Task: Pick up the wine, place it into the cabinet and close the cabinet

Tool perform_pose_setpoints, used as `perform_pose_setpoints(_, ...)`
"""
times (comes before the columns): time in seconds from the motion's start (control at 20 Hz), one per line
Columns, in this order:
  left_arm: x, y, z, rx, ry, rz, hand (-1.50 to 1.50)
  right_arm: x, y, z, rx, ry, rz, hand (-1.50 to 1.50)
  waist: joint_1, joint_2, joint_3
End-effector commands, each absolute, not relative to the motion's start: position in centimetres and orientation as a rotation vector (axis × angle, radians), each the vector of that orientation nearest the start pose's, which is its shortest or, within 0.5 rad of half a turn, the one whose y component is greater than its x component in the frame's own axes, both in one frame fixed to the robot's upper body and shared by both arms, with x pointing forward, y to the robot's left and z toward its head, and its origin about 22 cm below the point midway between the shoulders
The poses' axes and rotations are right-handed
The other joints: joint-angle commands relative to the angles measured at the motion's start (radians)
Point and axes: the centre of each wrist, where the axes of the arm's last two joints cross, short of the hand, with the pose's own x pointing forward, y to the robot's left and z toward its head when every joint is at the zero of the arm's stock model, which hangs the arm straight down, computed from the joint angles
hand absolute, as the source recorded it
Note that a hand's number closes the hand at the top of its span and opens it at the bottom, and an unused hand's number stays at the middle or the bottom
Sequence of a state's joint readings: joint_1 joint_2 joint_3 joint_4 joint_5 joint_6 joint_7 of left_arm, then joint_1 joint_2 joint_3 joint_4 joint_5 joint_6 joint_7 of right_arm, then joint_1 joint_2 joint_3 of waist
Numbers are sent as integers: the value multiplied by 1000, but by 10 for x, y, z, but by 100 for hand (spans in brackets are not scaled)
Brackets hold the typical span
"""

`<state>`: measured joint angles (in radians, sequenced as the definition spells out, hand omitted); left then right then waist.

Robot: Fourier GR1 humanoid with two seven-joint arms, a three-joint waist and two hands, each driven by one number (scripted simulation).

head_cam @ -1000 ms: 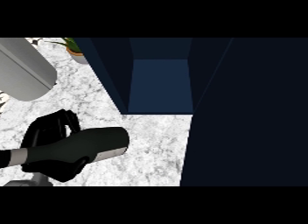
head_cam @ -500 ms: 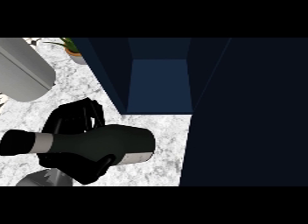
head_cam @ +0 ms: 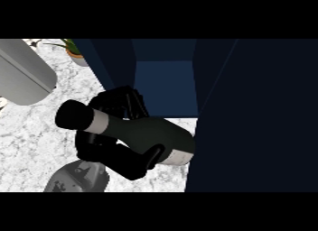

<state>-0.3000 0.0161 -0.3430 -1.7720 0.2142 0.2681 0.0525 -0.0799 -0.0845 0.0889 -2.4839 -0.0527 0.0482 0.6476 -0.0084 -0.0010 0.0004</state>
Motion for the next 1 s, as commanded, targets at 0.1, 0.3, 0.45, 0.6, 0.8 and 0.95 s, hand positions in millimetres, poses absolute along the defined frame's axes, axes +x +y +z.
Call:
perform_pose_setpoints(0.1, 263, 84, 125, -351, -1922, -12, 150, 129, -221, 217, 193, -1935, 239, -150, -1, 0, 0)
perform_pose_setpoints(0.3, 288, 69, 141, -338, -1891, -19, 150, 128, -206, 205, 178, -1946, 214, -150, -4, 0, 0)
perform_pose_setpoints(0.45, 288, 64, 153, -304, -1894, 18, 150, 115, -221, 214, 170, -1927, 247, -150, -6, -1, 0)
perform_pose_setpoints(0.6, 295, 69, 137, -262, -1919, -10, 150, 128, -205, 212, 182, -1925, 235, -150, 1, 0, -1)
perform_pose_setpoints(0.8, 304, 54, 119, -217, -1935, -6, 150, 121, -214, 215, 185, -1912, 249, -150, -8, 1, 0)
perform_pose_setpoints(0.95, 313, 64, 127, -243, -1914, 14, 150, 109, -213, 225, 187, -1935, 260, -150, -6, 0, -1)
